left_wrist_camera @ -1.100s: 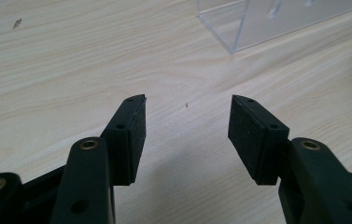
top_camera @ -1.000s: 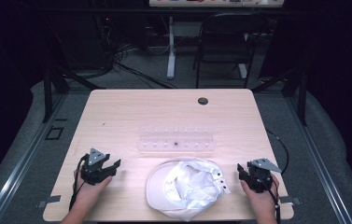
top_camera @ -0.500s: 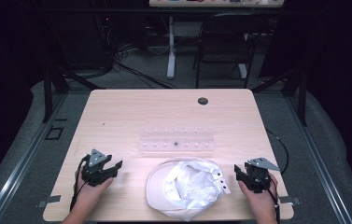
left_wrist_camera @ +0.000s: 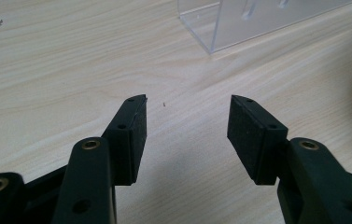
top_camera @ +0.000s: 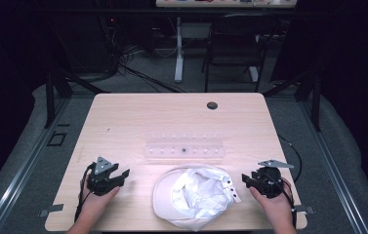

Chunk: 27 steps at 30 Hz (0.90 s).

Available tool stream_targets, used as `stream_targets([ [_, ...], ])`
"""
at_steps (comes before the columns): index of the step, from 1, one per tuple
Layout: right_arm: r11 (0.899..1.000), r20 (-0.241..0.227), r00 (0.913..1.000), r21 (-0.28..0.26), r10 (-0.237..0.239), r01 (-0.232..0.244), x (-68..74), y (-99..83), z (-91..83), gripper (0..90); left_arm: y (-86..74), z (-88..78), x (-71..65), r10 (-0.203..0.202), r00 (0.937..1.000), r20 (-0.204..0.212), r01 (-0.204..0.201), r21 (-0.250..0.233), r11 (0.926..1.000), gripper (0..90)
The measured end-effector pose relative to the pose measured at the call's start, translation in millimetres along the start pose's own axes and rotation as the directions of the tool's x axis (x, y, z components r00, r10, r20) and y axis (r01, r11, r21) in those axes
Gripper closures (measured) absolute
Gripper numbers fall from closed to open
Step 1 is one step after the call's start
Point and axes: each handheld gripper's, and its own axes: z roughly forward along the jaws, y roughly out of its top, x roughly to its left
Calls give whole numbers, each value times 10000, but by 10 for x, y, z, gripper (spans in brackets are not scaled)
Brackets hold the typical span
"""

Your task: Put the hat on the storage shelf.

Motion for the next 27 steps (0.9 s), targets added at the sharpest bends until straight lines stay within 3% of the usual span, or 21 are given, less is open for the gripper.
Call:
stream_targets([
  [7, 9985, -592, 9979, 503, 254, -224, 9, 154, -108, 579, -4, 7, -12, 36, 10000, -3, -36, 25, 10000, 478],
  [15, 9949, -997, 9949, 1007, 173, -72, 47, 284, -194, 585, -11, 12, -11, -61, 10000, 13, 61, 76, 10000, 478],
  [27, 9857, -1582, 9863, 1675, 471, -202, 64, 394, -212, 591, -12, 23, -23, -63, 10000, 0, 63, 100, 9999, 480],
])
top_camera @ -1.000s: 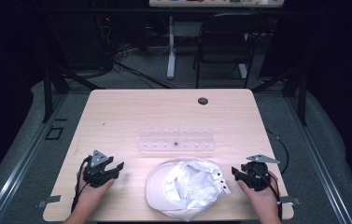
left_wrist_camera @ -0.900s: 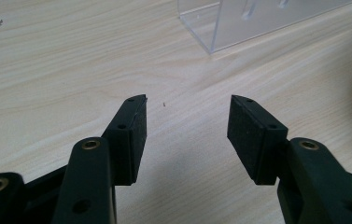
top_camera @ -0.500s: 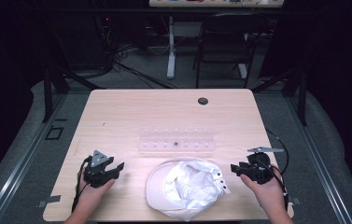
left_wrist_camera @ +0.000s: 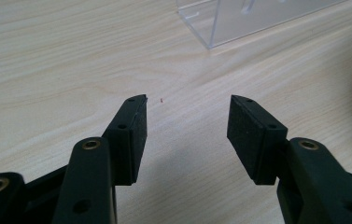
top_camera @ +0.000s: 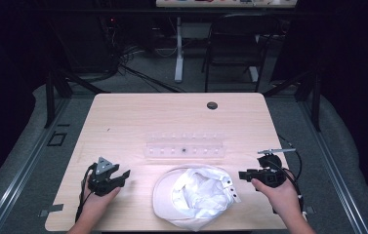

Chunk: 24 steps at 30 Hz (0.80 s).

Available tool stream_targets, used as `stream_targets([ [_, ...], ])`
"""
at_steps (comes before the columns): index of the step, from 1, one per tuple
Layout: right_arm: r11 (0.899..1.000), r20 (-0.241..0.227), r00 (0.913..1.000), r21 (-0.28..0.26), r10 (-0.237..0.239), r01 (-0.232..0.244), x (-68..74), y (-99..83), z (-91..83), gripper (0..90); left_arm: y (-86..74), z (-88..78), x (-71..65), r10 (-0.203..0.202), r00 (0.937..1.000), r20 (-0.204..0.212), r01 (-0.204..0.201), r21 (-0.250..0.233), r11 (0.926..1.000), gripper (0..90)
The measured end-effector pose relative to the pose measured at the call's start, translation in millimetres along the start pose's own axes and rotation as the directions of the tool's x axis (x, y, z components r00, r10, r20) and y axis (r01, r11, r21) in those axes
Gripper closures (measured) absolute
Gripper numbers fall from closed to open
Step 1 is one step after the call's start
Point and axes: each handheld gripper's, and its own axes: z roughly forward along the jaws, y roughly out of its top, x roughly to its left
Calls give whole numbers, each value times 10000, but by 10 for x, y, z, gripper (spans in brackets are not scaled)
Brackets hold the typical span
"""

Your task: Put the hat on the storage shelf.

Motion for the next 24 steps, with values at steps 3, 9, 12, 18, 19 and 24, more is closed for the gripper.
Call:
stream_targets([
  [3, 9997, -98, 10000, 261, -8, 10, 37, 38, -6, 591, -1, -1, 0, 39, 10000, 6, -39, 26, 10000, 480],
  [9, 9981, -333, 9994, 623, 47, -26, 94, 85, -30, 594, 0, -1, -13, 120, 9999, 32, -120, 3, 9999, 480],
  [12, 9959, -666, 9973, 865, 318, -260, 110, 110, -44, 594, 1, -1, -16, 179, 9998, 53, -179, 26, 9998, 480],
  [18, 9894, -1001, 9928, 1362, 651, -512, 119, 118, -23, 594, 1, 1, -17, 200, 9998, 57, -200, 30, 9998, 480],
  [19, 9878, -1074, 9915, 1446, 729, -570, 124, 114, -14, 594, 0, 1, -17, 196, 9998, 62, -197, 31, 9998, 480],
  [24, 9816, -1350, 9874, 1822, 822, -568, 138, 80, 26, 593, 0, 2, -19, 193, 9998, 58, -193, 31, 9998, 480],
])
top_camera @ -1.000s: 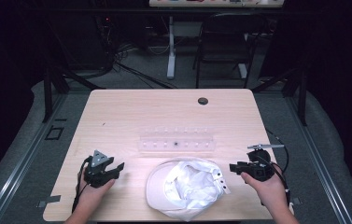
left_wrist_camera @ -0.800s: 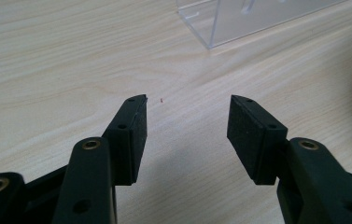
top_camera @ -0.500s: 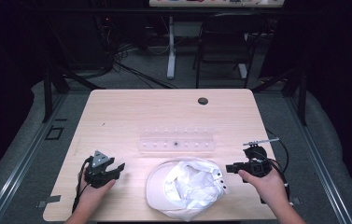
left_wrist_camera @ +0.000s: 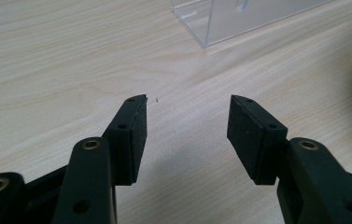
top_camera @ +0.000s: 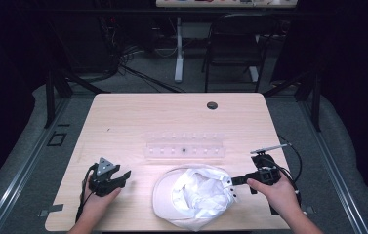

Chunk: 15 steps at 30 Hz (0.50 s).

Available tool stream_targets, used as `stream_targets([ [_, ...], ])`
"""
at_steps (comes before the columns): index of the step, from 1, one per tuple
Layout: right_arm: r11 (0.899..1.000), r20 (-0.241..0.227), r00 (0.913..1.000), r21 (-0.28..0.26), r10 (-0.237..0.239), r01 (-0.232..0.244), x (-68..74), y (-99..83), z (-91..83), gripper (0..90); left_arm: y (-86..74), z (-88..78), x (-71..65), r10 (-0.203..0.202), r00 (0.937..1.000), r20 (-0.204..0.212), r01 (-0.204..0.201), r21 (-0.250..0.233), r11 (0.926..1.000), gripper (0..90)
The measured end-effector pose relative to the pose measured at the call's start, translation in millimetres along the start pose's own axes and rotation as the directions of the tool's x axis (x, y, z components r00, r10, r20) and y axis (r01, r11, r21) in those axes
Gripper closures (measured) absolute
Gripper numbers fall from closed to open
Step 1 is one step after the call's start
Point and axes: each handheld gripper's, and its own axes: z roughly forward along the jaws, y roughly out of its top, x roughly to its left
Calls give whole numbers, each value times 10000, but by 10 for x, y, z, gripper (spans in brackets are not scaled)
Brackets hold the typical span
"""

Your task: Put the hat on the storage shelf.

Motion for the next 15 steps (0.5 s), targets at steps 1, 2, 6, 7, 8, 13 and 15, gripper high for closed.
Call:
stream_targets([
  [1, 10000, -26, 10000, 50, -17, 17, 0, -4, 6, 593, 0, 0, -1, -1, 10000, -3, 1, 4, 10000, 480],
  [2, 9999, -92, 9999, 149, 68, -67, 2, -9, 9, 592, 0, 1, -3, -2, 10000, -5, 2, 4, 10000, 480],
  [6, 9992, -296, 9995, 388, 137, -125, -11, -32, 49, 589, -1, 6, -8, -26, 10000, -12, 26, -3, 10000, 480],
  [7, 9989, -215, 9997, 472, 93, -82, -17, -37, 57, 589, -1, 7, -7, -20, 10000, -23, 20, 9, 10000, 480],
  [8, 9992, -255, 9994, 321, 246, -238, -17, -50, 79, 589, -1, 8, -5, -18, 10000, -23, 18, 4, 10000, 479],
  [13, 9980, -467, 9985, 588, 271, -243, -44, -58, 121, 587, -1, 0, 20, -78, 9999, -91, 78, 5, 10000, 480],
  [15, 9971, -492, 9982, 694, 342, -308, -41, -62, 141, 587, -3, 1, 23, -97, 9999, -118, 97, 3, 10000, 479],
])
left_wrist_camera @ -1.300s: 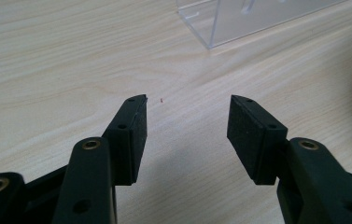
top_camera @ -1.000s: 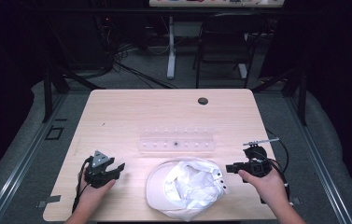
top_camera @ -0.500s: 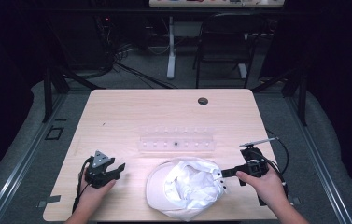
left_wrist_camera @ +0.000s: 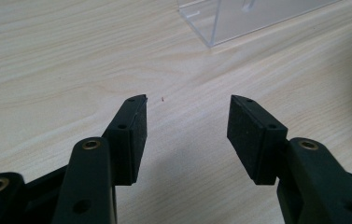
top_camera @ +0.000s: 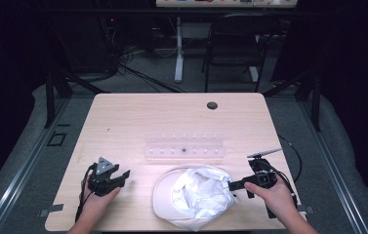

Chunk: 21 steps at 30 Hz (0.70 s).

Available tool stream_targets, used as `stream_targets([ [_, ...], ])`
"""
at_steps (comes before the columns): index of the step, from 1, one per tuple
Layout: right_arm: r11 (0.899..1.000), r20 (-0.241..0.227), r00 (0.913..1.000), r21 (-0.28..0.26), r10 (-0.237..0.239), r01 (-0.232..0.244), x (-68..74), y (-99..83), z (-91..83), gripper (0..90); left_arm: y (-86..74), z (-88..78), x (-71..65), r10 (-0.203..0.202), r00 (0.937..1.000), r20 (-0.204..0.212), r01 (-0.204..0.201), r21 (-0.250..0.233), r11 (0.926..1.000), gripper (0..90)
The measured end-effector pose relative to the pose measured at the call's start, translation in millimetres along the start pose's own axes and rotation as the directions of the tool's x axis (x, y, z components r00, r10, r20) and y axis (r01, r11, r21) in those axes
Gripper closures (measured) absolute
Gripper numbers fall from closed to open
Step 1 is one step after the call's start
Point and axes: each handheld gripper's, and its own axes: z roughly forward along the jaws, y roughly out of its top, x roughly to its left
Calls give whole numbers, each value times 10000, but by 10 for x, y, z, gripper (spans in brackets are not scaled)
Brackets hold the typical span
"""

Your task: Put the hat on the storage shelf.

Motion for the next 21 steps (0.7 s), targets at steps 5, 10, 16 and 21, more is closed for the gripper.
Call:
stream_targets([
  [5, 9994, -126, 9997, 287, 209, -205, 24, -4, 52, 586, 2, 4, -13, 108, 9999, 31, -108, 25, 9999, 480],
  [10, 9980, -330, 9983, 434, 483, -469, -2, -10, 113, 585, 2, 7, -16, 122, 9999, 51, -123, 9, 9999, 480],
  [16, 9935, -923, 9909, 673, 982, -922, -94, -11, 158, 586, 1, 6, -13, 96, 9999, 35, -96, 24, 10000, 480],
  [21, 9868, -1571, 9756, 757, 1533, -1429, -153, -23, 187, 586, 2, 6, -18, 105, 9999, 54, -105, -2, 9999, 480],
])
